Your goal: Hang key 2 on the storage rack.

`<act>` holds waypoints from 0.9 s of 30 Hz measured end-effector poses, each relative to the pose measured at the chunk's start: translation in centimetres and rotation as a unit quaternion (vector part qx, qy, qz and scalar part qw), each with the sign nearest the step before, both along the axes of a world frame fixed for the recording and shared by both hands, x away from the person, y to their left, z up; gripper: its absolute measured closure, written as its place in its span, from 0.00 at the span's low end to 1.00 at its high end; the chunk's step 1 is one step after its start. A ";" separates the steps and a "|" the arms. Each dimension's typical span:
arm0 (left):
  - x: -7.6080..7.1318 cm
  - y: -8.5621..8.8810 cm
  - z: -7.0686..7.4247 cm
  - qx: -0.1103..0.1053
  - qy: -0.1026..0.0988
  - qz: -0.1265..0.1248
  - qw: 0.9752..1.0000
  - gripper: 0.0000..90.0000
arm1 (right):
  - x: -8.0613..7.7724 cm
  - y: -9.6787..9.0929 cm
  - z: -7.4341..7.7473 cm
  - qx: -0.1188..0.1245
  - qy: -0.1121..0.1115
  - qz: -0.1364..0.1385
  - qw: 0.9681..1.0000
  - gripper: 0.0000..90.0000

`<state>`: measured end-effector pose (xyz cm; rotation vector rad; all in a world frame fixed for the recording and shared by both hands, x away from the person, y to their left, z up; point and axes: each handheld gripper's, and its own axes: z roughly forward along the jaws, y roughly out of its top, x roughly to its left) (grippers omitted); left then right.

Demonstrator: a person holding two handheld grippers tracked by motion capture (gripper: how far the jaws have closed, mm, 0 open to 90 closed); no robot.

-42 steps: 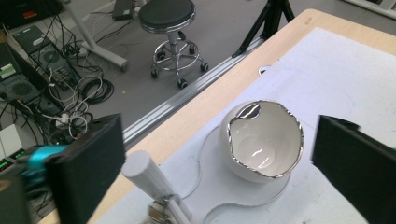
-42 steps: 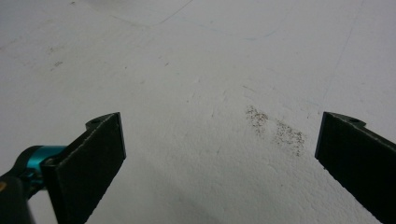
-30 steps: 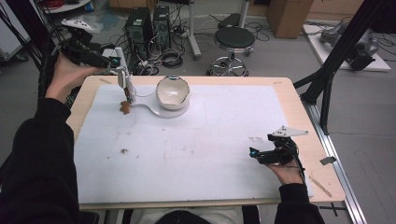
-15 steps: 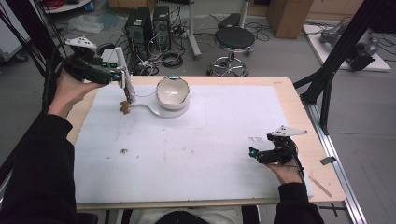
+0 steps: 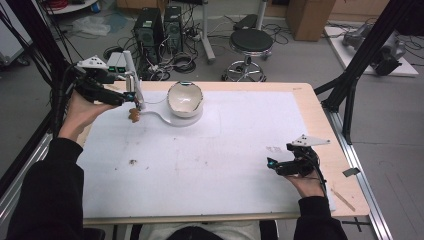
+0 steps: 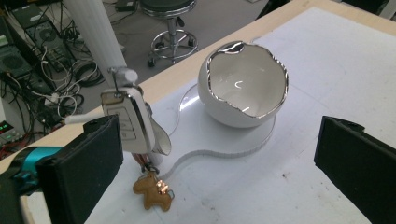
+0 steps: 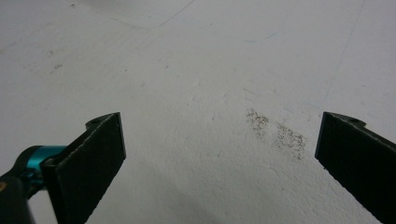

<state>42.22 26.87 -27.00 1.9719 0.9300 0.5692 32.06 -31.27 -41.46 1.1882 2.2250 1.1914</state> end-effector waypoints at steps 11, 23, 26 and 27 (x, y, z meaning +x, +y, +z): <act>-1.9 0.3 -2.8 0.012 0.004 -0.004 1.000 0.02 | 0.0 0.1 0.0 0.002 0.002 -0.001 1.000 0.01; -3.3 0.6 -7.3 0.000 0.031 -0.012 0.999 0.02 | 0.0 0.1 0.0 0.000 0.000 0.002 1.000 0.01; -3.7 0.6 -8.6 -0.003 0.041 -0.013 0.999 0.02 | 0.0 0.2 0.0 0.001 0.001 0.002 1.000 0.01; -3.8 0.6 -8.9 -0.003 0.042 -0.013 0.999 0.02 | 0.0 0.1 0.0 0.000 0.000 0.002 1.000 0.01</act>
